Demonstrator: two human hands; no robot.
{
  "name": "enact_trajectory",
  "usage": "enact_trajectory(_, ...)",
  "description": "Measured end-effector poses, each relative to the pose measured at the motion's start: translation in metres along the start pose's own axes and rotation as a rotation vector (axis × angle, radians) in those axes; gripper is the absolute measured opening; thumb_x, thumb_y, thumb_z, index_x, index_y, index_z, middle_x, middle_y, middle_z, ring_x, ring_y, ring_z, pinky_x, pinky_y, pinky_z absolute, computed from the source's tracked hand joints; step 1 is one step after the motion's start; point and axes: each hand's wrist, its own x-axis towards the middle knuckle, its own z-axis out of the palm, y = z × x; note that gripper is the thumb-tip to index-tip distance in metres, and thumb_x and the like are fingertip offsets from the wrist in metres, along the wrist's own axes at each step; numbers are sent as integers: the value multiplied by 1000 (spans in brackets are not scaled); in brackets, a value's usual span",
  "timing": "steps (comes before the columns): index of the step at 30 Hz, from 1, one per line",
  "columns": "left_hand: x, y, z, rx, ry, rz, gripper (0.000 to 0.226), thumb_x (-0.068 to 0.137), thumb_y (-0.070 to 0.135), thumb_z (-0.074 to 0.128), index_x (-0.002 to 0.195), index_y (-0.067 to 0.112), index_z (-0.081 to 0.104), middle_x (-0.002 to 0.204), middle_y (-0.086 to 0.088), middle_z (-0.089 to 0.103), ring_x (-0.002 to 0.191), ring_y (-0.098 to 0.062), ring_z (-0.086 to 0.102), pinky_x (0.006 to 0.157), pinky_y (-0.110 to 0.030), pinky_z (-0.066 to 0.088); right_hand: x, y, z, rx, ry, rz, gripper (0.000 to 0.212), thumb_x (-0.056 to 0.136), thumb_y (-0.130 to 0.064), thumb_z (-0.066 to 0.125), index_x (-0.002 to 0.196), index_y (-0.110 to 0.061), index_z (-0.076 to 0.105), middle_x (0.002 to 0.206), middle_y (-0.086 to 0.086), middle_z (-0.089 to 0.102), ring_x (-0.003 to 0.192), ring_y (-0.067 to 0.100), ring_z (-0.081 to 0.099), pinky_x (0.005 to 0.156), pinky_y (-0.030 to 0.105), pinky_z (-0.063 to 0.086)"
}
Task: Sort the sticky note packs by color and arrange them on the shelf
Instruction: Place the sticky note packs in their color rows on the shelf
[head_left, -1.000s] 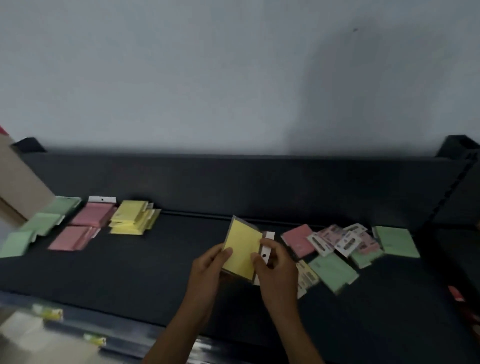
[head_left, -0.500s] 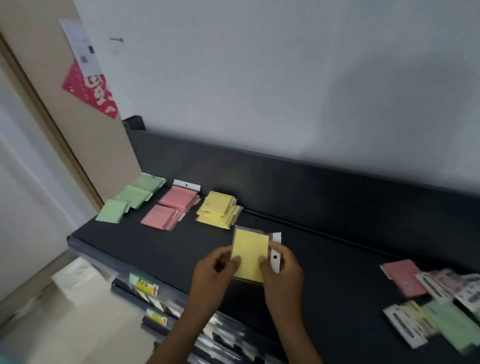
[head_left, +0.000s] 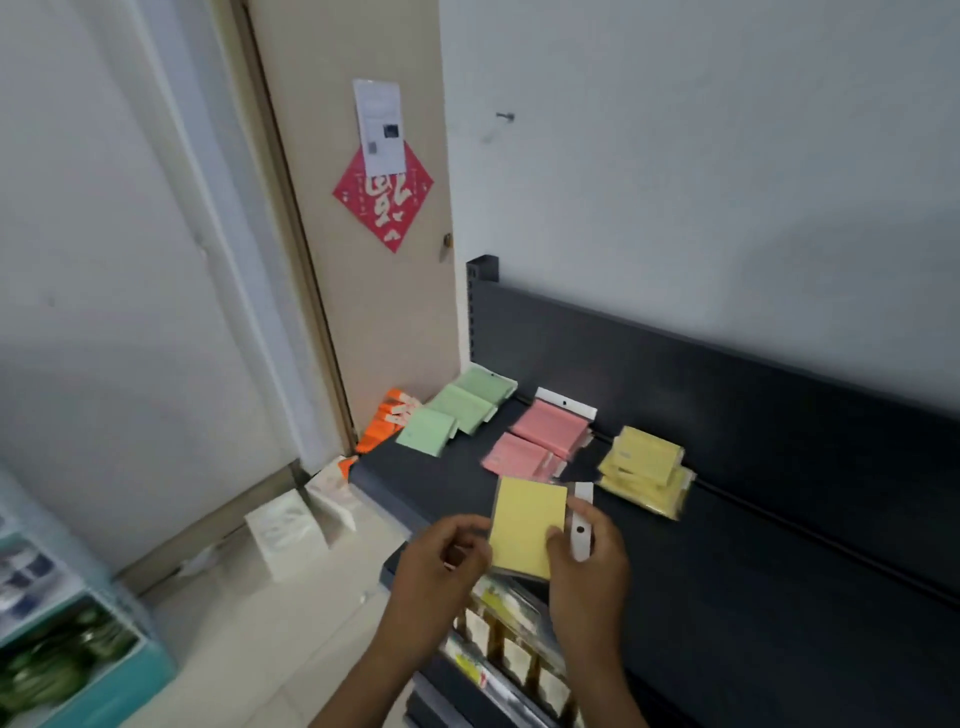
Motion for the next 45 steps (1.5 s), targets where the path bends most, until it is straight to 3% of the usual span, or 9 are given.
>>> enact_trajectory(6, 9, -18, -65, 8, 88, -11, 21, 92, 9, 69, 107, 23, 73, 91, 11, 75, 71, -5, 66, 64, -17, 51, -20, -7, 64, 4, -136, 21, 35, 93, -10, 67, 117, -35, 62, 125, -9, 58, 115, 16, 58, 93, 43, 55)
enact_trajectory(11, 20, -30, -87, 16, 105, -12, 21, 94, 12, 68, 108, 26, 75, 93, 17, 75, 80, -1, 68, 71, -14, 51, -12, -6, 93, -8, -185, 22, 35, 93, -5, 65, 125, -20, 64, 124, -4, 59, 110, 15, 57, 73, 18, 45)
enact_trajectory(14, 29, -36, -92, 57, 93, 6, 23, 94, 15, 69, 108, 32, 74, 95, 23, 74, 81, -1, 67, 72, -13, 50, -6, 0, 107, -23, -179, 38, 36, 93, -6, 65, 126, -22, 63, 127, -3, 57, 117, 20, 56, 85, 34, 52)
enact_trajectory(19, 63, -39, -80, 78, 34, 18, 20, 94, 22, 69, 112, 26, 75, 93, 18, 74, 82, -2, 67, 72, -13, 49, 19, 1, 109, -12, -92, 68, 35, 92, -5, 66, 125, -17, 63, 132, 4, 57, 119, 24, 55, 78, 28, 48)
enact_trajectory(25, 117, -16, -34, 17, -96, 56, 22, 91, 28, 73, 112, 34, 69, 87, 8, 72, 83, -7, 69, 79, -27, 57, 66, -4, 80, -13, 54, 71, 29, 91, -6, 69, 117, -18, 67, 119, 1, 62, 113, 20, 56, 92, 34, 45)
enact_trajectory(30, 148, 5, 8, 31, -188, 148, 30, 90, 30, 73, 118, 32, 64, 73, -2, 69, 70, -15, 67, 69, -25, 54, 95, -8, 51, -10, 147, 65, 27, 90, -5, 68, 112, -21, 68, 115, 2, 63, 110, 20, 57, 88, 32, 43)
enact_trajectory(34, 163, 10, 35, 13, -252, 168, 29, 89, 27, 73, 116, 33, 65, 73, 1, 69, 69, -10, 66, 69, -22, 53, 112, 0, 33, -45, 210, 38, 30, 90, -10, 69, 113, -29, 66, 119, 1, 63, 111, 23, 58, 96, 44, 51)
enact_trajectory(39, 165, 9, 68, 11, -396, 155, 37, 87, 26, 73, 122, 37, 63, 81, 6, 70, 74, -4, 65, 70, -18, 51, 115, 6, 4, -90, 320, 95, 46, 90, -9, 70, 130, -29, 57, 131, 2, 58, 116, 28, 57, 94, 42, 50)
enact_trajectory(45, 173, 4, 92, 57, -603, 203, 44, 85, 16, 69, 121, 43, 66, 78, 19, 65, 69, 2, 60, 69, -13, 46, 116, 26, -29, -123, 445, 272, 60, 87, -11, 76, 141, -19, 50, 94, 3, 65, 81, 17, 60, 83, 36, 47)
